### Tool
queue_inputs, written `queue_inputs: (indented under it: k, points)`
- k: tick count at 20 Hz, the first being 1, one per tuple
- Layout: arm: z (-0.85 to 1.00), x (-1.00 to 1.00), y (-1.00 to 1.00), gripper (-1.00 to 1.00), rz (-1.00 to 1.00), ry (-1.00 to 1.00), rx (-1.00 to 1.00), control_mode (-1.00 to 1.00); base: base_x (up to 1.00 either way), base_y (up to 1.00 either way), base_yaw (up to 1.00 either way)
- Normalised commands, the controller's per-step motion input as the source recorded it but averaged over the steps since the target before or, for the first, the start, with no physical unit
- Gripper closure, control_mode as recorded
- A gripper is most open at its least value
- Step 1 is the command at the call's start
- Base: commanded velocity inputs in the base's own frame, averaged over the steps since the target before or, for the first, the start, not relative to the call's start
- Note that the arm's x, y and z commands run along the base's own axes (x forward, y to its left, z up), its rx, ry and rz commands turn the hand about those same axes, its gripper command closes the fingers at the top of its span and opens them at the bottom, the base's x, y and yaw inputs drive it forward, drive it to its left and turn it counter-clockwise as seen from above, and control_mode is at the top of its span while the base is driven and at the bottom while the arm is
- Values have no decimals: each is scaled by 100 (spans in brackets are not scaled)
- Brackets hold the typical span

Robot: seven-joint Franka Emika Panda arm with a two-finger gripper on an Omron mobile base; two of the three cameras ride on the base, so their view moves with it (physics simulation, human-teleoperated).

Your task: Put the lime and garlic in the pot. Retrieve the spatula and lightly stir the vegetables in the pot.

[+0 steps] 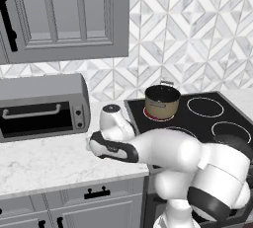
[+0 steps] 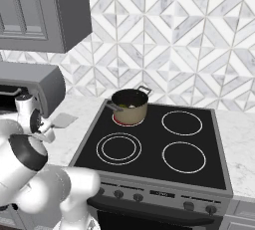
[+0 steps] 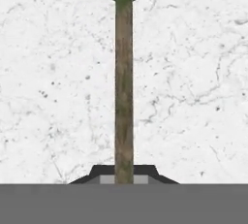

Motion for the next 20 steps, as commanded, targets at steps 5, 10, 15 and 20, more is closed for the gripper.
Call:
queue_inputs:
  k: [5, 10, 15, 20]
  points:
    - [100, -52, -65, 100, 0, -24, 6, -100, 0, 0, 0]
    - [87, -23, -95, 100, 0, -3, 28, -100, 0, 0, 0]
    - [97, -12, -100, 100, 0, 0, 51, -100, 0, 0, 0]
    - [100, 16, -89, 100, -7, 9, 73, -100, 0, 0, 0]
